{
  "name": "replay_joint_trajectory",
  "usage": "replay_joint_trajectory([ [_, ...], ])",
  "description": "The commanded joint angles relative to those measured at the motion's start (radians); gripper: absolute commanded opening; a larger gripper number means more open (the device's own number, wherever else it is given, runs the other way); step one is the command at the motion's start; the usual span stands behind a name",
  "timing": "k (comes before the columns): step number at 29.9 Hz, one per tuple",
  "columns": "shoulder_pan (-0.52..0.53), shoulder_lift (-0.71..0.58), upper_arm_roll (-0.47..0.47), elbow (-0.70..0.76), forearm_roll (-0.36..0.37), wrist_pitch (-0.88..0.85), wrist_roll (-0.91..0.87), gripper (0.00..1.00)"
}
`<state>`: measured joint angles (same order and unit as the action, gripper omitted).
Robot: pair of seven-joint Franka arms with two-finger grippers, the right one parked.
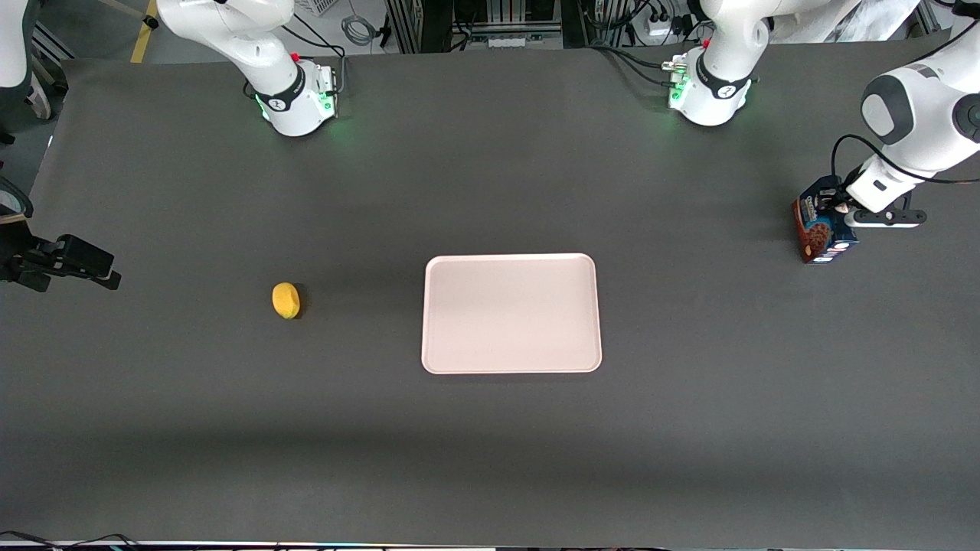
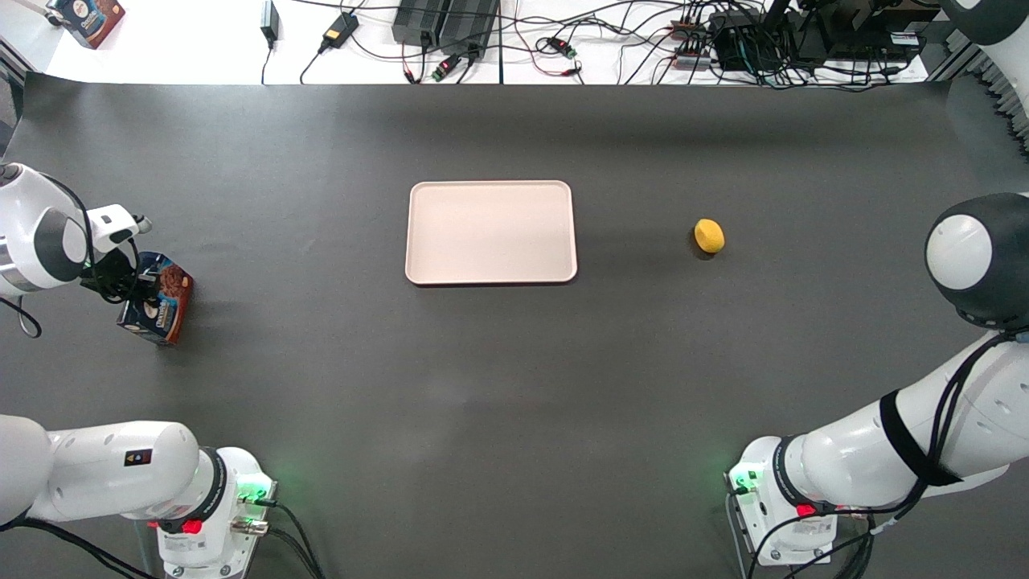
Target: Place cookie box on tray
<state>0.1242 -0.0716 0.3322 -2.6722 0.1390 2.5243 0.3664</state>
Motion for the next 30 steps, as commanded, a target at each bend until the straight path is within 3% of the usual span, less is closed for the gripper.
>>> replay_joint_trajectory([
  [1, -0.005, -0.013, -0.002, 0.124, -0.048, -0.204, 0.002, 0.0],
  [6, -0.032, -0.013, -0.013, 0.36, -0.085, -0.543, 0.005, 0.0],
  [12, -0.032, -0.013, -0.068, 0.593, -0.093, -0.766, -0.009, 0.0],
  [17, -0.034, -0.007, -0.107, 0.747, -0.093, -0.846, -0.027, 0.0],
  [25, -0.037, -0.008, -0.12, 0.787, -0.093, -0.849, -0.049, 0.0],
  [30, -0.038, -0.01, -0.209, 0.885, -0.095, -0.938, -0.144, 0.0],
])
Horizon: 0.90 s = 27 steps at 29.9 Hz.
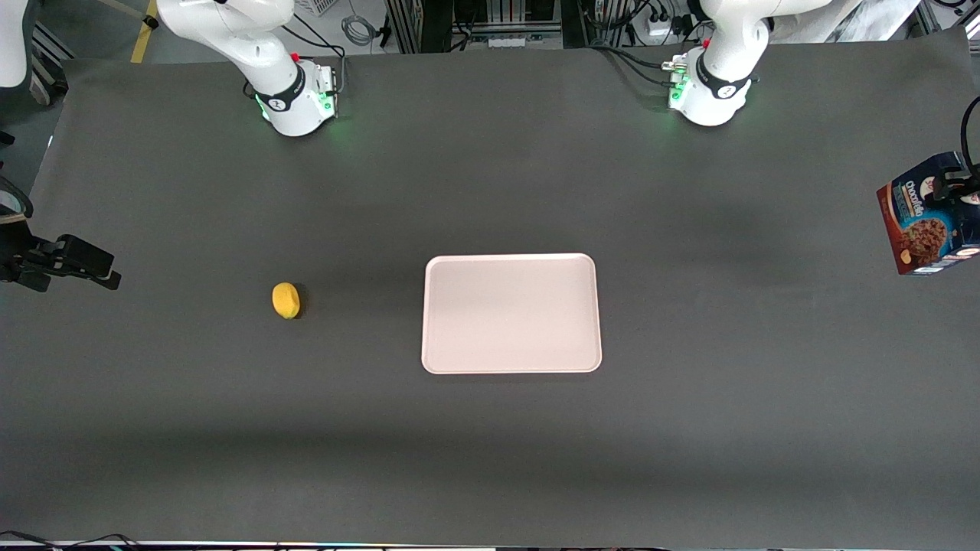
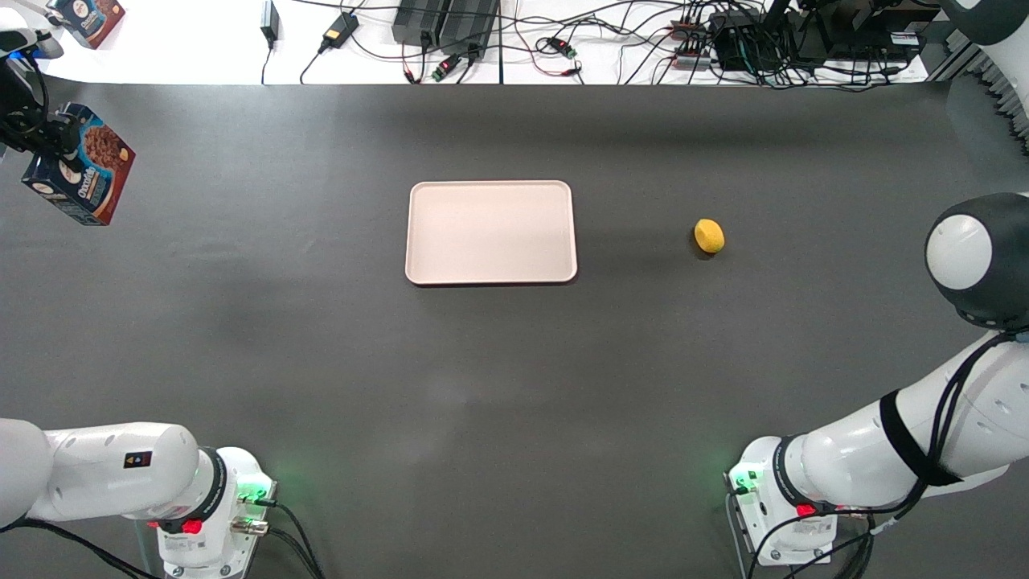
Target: Place cookie box on tray
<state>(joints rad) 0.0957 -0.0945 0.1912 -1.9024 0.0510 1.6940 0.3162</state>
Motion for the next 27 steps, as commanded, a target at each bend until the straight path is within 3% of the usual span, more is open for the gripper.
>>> replay_joint_trajectory([
  [1, -0.01, 0.015, -0.094, 0.14, -0.008, -0.134, -0.129, 0.0],
  [10, -0.01, 0.012, -0.36, 0.246, -0.074, -0.257, -0.54, 0.0],
  [18, -0.011, 0.021, -0.616, 0.247, -0.092, -0.237, -0.897, 0.0],
  [27, -0.011, 0.065, -0.806, 0.24, -0.137, -0.189, -1.163, 0.0],
])
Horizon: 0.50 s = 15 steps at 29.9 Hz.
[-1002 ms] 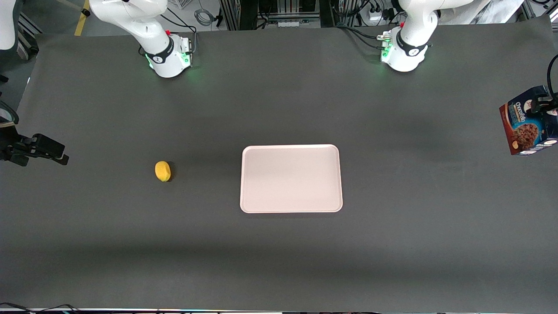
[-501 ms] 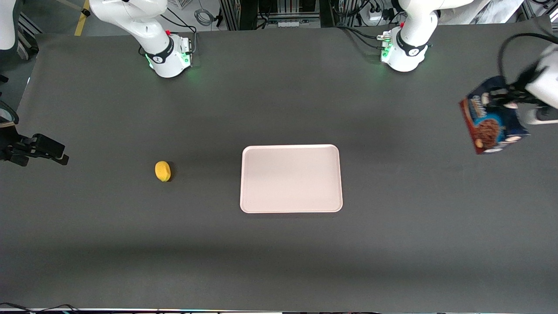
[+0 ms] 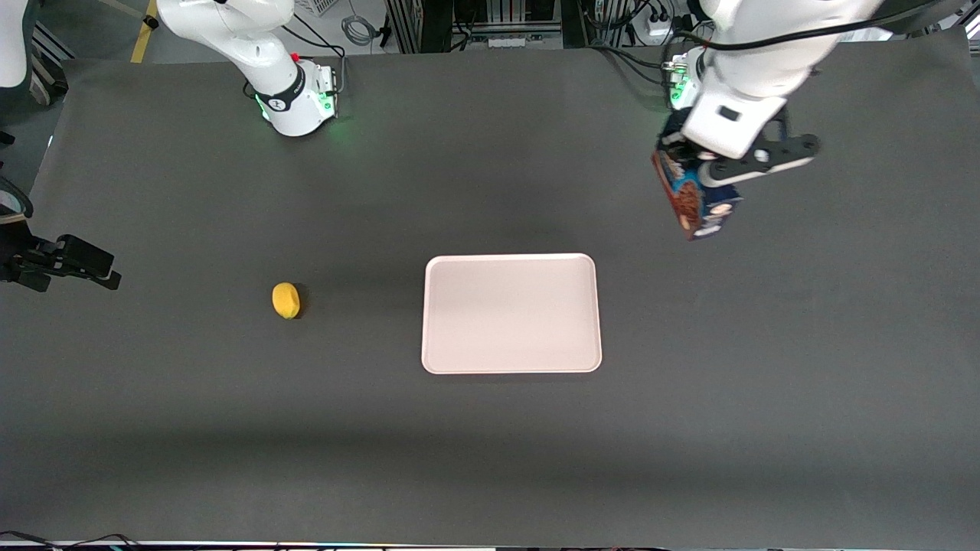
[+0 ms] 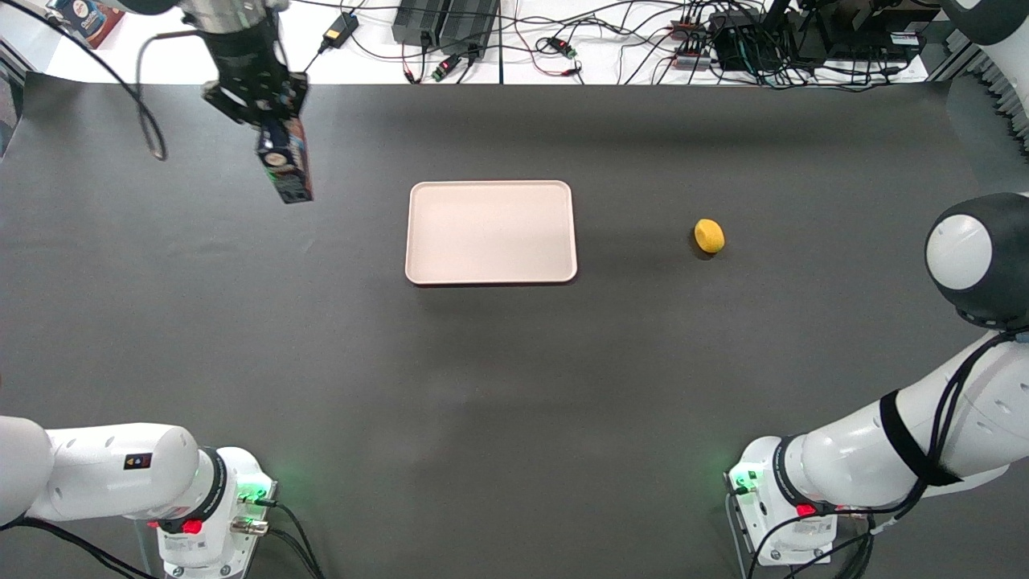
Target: Place cookie box on tray
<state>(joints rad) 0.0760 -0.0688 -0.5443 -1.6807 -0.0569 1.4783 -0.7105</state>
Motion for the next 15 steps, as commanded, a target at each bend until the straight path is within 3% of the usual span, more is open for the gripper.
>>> replay_joint_trajectory([
  [1, 0.008, 0.049, -0.091, 0.016, -0.029, 0.039, -0.167, 0.0],
  [6, 0.007, 0.095, -0.17, -0.004, -0.029, 0.126, -0.329, 0.0],
  [15, -0.005, 0.13, -0.215, -0.12, -0.014, 0.333, -0.494, 0.0],
])
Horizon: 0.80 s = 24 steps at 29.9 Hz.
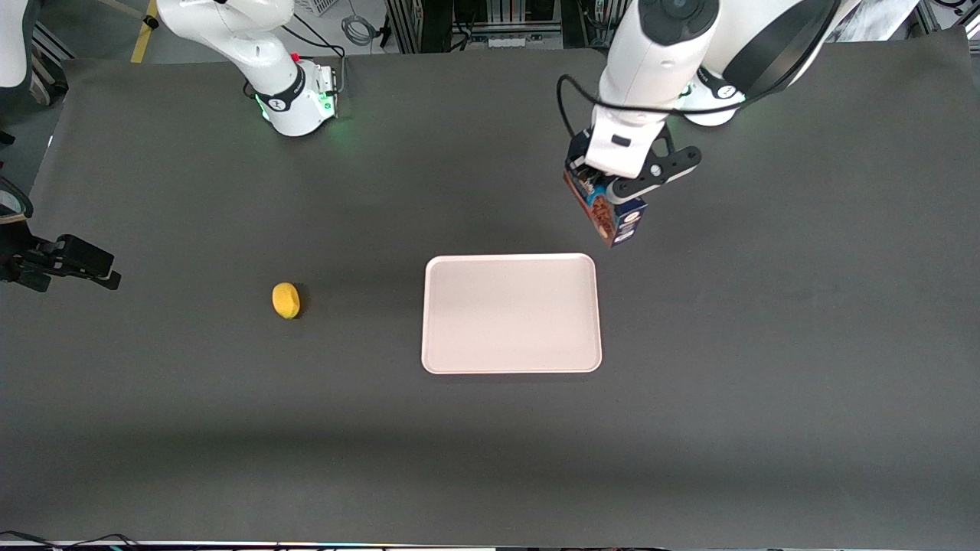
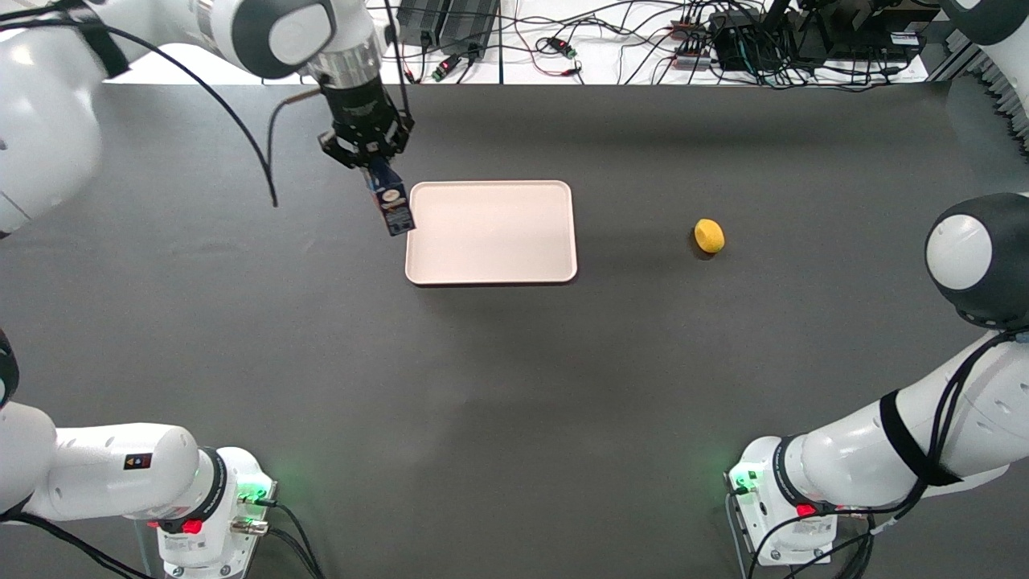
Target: Place cookie box on tray
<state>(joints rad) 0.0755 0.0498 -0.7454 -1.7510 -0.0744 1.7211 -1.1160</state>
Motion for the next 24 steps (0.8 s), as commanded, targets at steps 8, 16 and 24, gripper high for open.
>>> replay_joint_trajectory([
  [8, -0.106, 0.099, -0.015, -0.073, 0.151, 0.23, -0.312, 0.0],
  [16, -0.126, 0.189, -0.077, -0.062, 0.351, 0.23, -0.165, 0.0],
  [24, -0.128, 0.24, -0.103, -0.056, 0.401, 0.242, -0.022, 0.0],
])
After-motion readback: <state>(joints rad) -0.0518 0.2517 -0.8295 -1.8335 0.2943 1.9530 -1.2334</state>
